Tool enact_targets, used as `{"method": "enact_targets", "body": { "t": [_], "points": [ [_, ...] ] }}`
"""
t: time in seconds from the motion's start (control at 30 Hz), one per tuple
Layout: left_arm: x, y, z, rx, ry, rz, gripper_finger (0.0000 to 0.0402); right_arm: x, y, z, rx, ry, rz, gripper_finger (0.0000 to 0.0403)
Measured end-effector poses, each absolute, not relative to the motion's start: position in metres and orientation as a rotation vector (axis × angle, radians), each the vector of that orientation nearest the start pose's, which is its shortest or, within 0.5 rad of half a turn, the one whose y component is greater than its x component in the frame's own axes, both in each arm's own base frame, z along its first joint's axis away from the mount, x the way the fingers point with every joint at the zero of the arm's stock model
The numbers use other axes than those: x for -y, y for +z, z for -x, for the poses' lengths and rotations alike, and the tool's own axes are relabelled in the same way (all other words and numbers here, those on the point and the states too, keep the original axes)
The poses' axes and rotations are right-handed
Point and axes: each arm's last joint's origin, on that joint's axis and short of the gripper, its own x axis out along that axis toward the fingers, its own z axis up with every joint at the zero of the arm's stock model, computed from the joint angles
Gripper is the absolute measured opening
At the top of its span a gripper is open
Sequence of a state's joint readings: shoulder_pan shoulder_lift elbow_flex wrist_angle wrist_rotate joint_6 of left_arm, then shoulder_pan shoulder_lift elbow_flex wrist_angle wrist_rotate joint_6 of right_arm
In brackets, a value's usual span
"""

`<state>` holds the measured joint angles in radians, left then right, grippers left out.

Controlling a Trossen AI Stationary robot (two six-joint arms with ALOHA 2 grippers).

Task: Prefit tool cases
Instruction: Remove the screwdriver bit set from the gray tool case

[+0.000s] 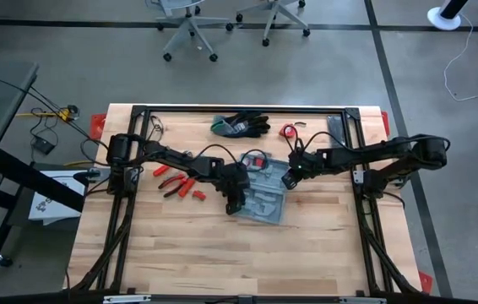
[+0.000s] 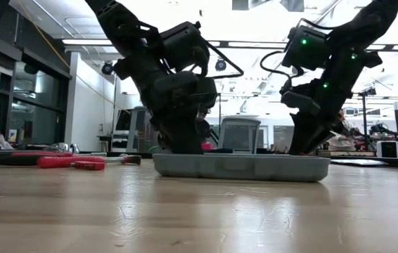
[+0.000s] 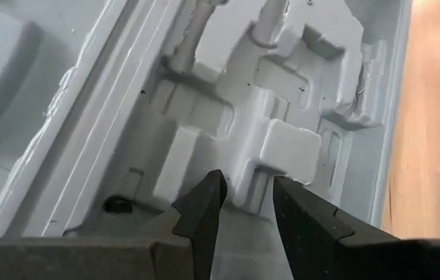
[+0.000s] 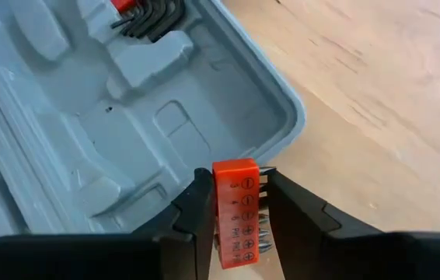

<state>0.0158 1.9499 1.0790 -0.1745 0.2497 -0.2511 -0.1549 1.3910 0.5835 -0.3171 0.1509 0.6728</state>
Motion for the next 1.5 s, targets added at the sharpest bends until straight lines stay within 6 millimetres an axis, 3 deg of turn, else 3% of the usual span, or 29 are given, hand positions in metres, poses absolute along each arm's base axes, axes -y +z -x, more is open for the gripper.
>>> {"method": "enact_targets", "body": {
  "t": [0.27, 0.37, 0.63, 0.8, 1.07, 1.27, 1.5],
  "points": [
    [0.001, 0.112, -0.362, -1.113, -0.047, 0.352, 0.0115, 0.035, 0.133, -0.207, -1.156, -0.691, -0.552, 0.0102],
    [0.001, 0.112, -0.362, -1.113, -0.045, 0.351, 0.0115, 0.030, 0.143, -0.212, -1.083, -0.674, -0.558, 0.0102],
    [0.001, 0.112, -0.362, -1.110, -0.031, 0.355, 0.0115, 0.023, 0.132, -0.195, -1.172, -0.737, -0.556, 0.0103],
    [0.001, 0.112, -0.363, -1.101, -0.022, 0.373, 0.0115, 0.012, 0.132, -0.188, -1.067, -0.725, -0.631, 0.0103],
    [0.002, 0.114, -0.367, -1.065, -0.065, 0.396, 0.0115, -0.001, 0.156, -0.173, -0.933, -0.718, -0.676, 0.0103],
    [0.003, 0.115, -0.369, -1.035, -0.075, 0.396, 0.0115, -0.003, 0.161, -0.160, -0.947, -0.773, -0.697, 0.0103],
    [0.003, 0.116, -0.370, -1.025, -0.078, 0.395, 0.0115, -0.003, 0.156, -0.160, -0.962, -0.775, -0.710, 0.0103]
  ]
}}
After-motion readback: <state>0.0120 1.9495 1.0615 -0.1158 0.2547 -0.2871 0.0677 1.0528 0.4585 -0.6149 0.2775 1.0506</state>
